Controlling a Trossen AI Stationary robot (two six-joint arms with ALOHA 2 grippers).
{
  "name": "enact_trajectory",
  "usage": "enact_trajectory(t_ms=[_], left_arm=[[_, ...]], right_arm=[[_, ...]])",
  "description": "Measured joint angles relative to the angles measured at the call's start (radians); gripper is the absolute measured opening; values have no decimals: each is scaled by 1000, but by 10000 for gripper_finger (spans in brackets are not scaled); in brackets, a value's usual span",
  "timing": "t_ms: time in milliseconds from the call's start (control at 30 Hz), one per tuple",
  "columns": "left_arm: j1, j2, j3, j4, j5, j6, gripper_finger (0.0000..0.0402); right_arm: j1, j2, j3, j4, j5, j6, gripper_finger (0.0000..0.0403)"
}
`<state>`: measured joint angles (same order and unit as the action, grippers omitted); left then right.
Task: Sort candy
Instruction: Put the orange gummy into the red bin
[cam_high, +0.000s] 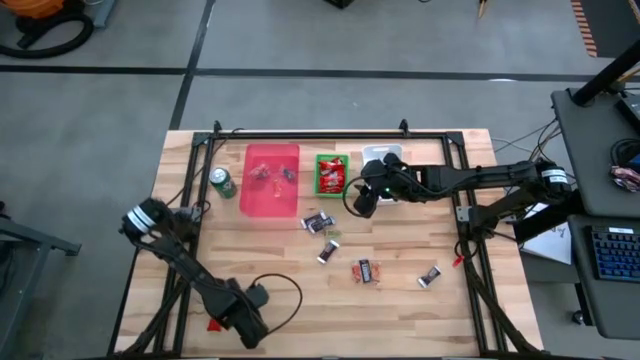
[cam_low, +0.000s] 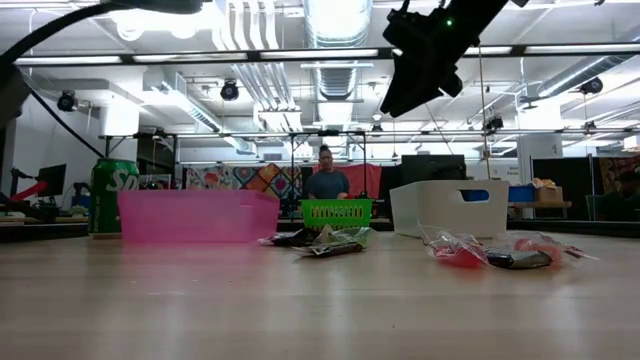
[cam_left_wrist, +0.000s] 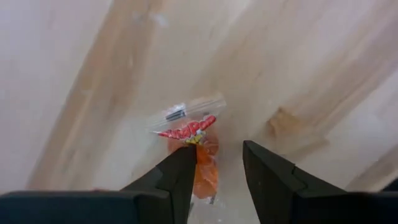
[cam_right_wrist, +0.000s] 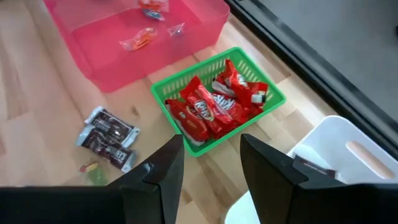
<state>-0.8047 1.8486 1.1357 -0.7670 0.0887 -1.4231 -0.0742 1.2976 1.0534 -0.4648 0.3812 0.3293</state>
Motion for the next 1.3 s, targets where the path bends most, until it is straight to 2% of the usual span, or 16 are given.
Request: enact_trajectory(t_ms=[167,300,433,600,833,1133,1300], left_arm=[[-9,4,18,-21,-88,12,96],[-28,4,11,-25,-169,12,55],[-32,4,10,-28,-185,22,10],[-32,3,23,-28,-208,53,5],[-31,-36,77,-78,-302,98,1],[-15,-109,237,-353,-585,144,0],[10,-170,277,-424,-767,252,0]], right_arm=[[1,0,0,-1,-47,1,148],[10,0,0,-1,-49,1,148],[16,0,0,-1,-49,1,148],[26,0,-1,-2,-50,0,148],[59,0,-1,-2,-50,0,148],[137,0,-1,-33,-50,12,148],[205,0,-1,-70,-52,31,148]])
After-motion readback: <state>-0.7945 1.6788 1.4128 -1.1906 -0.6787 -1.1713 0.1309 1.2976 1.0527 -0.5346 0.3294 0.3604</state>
